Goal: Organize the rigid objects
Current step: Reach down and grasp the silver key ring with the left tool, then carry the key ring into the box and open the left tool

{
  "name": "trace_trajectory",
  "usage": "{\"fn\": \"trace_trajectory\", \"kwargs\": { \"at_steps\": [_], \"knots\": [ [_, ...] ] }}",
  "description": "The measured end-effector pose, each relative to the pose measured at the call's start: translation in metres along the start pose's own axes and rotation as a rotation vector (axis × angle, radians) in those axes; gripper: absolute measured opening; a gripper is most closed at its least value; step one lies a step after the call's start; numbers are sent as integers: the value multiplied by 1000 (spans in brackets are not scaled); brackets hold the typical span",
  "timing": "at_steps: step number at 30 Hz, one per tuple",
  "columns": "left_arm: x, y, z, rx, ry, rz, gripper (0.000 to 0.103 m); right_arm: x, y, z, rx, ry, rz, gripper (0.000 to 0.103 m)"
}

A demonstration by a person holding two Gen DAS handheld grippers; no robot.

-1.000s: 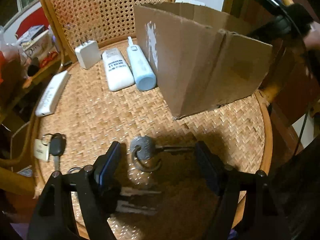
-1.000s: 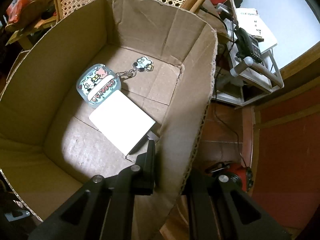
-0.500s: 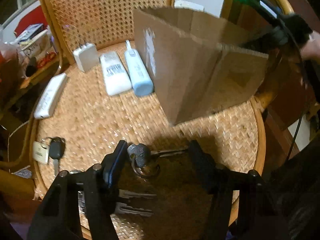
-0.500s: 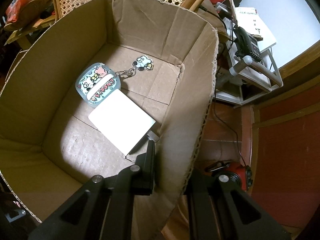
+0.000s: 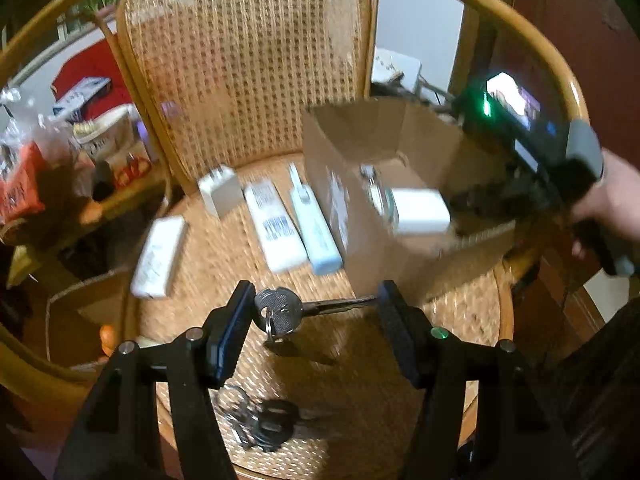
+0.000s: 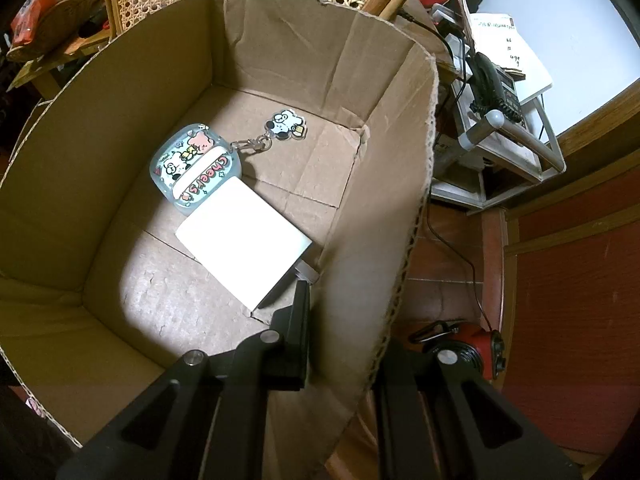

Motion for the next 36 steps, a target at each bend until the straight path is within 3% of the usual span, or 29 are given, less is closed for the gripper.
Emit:
{"fn": "trace_trajectory", "kwargs": {
  "at_steps": [11,21,27,36],
  "knots": [
    [-10,50,44,88,77,8,62,-1,-2,-2,-11,5,-4,11],
    [10,105,78,178,71,-35,62,-1,-1,-1,-21,14,-27,11],
    [44,130,75,191,21,-80,62,0,1,-1,-25,16,-39,11],
    [76,133,41,143,-14,-102,62,1,3,-2,-30,25,-52,11]
  ]
}}
Point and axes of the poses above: each gripper's, at about its wrist camera, not at the fingertips, and z roughly against the way its jaws point, x to its right, y to its top, the point moved 2 cm from there along -z, roughly the way its jaws point, and after that the axes turned 11 degrees about -x, right-handed, at the moved point
